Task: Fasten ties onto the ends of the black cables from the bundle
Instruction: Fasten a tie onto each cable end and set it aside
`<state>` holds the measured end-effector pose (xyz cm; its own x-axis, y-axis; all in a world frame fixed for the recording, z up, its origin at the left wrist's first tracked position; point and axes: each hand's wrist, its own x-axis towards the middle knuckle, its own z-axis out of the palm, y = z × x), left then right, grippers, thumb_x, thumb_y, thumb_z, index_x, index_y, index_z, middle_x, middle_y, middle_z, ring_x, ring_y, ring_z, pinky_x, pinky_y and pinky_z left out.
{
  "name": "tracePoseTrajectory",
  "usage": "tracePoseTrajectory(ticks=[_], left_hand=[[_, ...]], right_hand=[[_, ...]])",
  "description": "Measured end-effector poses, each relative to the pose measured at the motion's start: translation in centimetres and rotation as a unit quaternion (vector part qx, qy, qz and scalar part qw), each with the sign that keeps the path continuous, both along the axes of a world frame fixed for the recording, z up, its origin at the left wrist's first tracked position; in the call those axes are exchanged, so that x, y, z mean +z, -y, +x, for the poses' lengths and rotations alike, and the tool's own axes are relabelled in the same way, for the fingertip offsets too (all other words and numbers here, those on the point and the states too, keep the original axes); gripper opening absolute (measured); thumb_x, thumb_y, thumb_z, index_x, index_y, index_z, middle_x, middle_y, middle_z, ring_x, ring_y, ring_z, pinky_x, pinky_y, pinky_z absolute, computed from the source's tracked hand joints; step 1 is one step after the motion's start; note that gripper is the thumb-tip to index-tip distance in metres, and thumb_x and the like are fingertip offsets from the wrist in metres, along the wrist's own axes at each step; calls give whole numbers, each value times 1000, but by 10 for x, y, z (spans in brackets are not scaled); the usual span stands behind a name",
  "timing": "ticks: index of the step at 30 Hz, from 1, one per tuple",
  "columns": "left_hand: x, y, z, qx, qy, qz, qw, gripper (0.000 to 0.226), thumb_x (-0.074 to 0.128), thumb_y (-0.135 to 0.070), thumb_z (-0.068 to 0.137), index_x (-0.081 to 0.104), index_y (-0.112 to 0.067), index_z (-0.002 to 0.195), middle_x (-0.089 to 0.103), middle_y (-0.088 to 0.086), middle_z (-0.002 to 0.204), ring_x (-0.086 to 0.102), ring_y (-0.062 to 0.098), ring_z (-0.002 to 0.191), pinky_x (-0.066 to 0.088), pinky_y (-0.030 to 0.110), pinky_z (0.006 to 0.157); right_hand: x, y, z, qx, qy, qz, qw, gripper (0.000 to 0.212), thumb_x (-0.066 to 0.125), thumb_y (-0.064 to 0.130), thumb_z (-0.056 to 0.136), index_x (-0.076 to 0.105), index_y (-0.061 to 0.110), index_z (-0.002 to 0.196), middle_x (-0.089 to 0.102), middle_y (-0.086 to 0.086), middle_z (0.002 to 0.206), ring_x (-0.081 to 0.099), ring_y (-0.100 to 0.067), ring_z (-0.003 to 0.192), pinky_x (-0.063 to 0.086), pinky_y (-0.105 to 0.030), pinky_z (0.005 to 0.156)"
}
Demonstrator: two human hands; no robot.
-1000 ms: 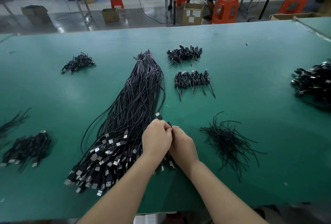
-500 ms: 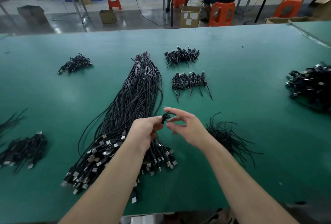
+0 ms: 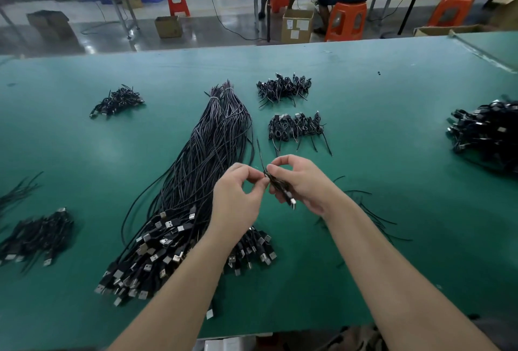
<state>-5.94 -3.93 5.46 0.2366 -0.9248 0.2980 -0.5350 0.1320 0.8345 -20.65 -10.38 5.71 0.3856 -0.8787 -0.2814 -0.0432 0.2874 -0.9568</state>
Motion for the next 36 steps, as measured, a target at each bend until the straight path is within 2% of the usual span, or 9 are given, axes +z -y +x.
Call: tracePoseTrajectory(ticks=[6,10,13,15,17,20,26,31,36], left_hand=[[1,-1,-1,-36,200,-156,966,8,73,-3,87,67,-6,83,62,1,88,57,19,86,45,29,83],[1,3,5,2,-31,4,1000,8,71,-12,92,69,-12,84,66,-3,84,58,7,77,47,24,75],[4,6,2,17,-258,123,958,11,71,-14,93,71,-10,83,67,5,78,57,14,74,48,34,75],[5,6,-1,12,-293,142,946,12,70,-14,94,70,-9,83,66,3,77,57,14,75,49,31,75],[6,5,0,1,-228,113,967,12,70,-15,94,68,-13,82,65,0,78,56,11,73,47,29,71],[5,4,3,-18,50,-31,998,15,68,-9,93,62,-16,81,58,-6,85,55,9,79,44,25,75],[-4,2,2,-17,309,-214,927,7,67,-4,86,63,-6,81,60,8,87,52,23,85,38,33,80],[-1,7,8,12,2,16,1000,16,70,-11,91,63,-18,77,60,-7,79,53,2,70,43,20,69],[3,14,12,-13,-312,217,925,14,69,-15,93,71,-10,80,64,1,70,56,16,74,43,36,78]], right_hand=[[-1,-1,-8,45,134,111,984,11,60,15,99,67,7,101,65,-8,72,58,-16,57,52,-25,53],[-2,-2,-15,56,23,-60,996,22,62,4,97,73,11,114,68,-7,95,60,-10,70,56,-27,65],[-1,-3,-12,32,-69,-181,981,21,74,14,90,77,17,111,67,2,116,59,-10,83,55,-28,73],[2,-3,-10,31,-73,-193,978,16,73,17,92,78,17,107,74,4,104,60,-8,80,53,-26,72],[5,-3,-9,37,-81,-191,978,14,69,19,95,77,14,105,75,2,87,60,-7,73,51,-24,68],[11,2,-8,38,-50,-114,991,14,67,18,96,67,10,108,75,-4,80,65,-16,71,51,-27,63],[14,7,1,35,17,27,999,11,63,12,98,64,12,88,63,-3,66,57,-11,52,48,-23,51],[6,3,-8,85,40,-49,994,19,60,6,99,71,6,114,68,-9,89,61,-11,73,56,-26,72],[3,4,-7,76,-61,-110,989,20,68,16,96,76,13,113,73,1,93,57,-6,78,51,-25,69]])
